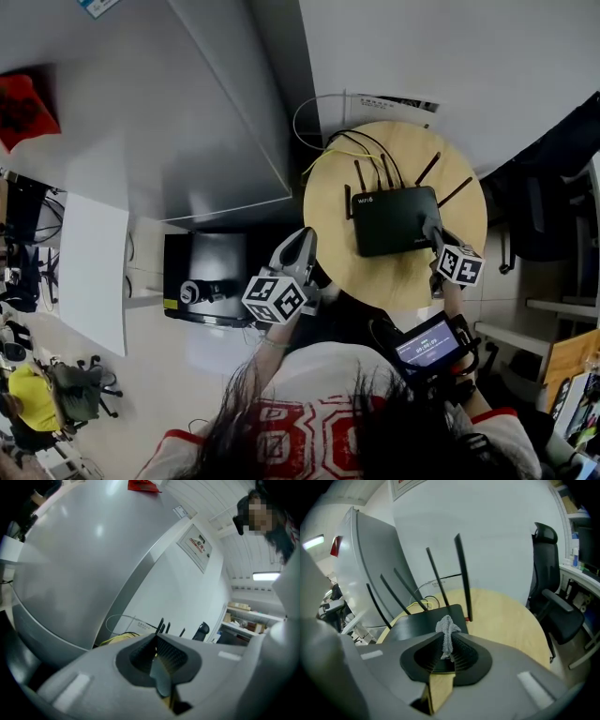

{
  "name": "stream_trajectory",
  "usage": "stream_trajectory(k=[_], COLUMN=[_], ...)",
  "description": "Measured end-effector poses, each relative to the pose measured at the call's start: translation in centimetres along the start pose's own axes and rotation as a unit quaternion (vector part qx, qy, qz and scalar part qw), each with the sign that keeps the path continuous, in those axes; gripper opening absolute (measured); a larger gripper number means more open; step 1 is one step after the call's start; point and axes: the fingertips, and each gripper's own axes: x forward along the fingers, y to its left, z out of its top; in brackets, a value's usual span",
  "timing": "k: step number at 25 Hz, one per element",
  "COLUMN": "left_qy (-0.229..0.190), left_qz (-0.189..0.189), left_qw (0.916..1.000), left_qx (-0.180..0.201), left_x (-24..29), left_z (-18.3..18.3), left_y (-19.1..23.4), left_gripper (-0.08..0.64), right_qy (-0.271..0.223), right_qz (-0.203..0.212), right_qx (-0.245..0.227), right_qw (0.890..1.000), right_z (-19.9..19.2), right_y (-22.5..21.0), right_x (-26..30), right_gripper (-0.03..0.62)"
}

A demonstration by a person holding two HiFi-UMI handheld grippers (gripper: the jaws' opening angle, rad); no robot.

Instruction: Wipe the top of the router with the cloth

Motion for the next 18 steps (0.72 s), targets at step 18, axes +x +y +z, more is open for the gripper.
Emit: stream_trajectory(k=[18], left_qy=[0.019], left_qz=[-0.008], left_qw=[0.9998], left_qx=[-0.003], left_x=[1.3], left_z=[-1.2], left_y=[-0.1], left_gripper=[0.0], right_qy=[0.038], right_qz=[0.191], right_qx=[-0.047], right_qw=[0.98], right_z=[-4.0], right_y=[18.0], right_x=[0.6], right_gripper=[0.043])
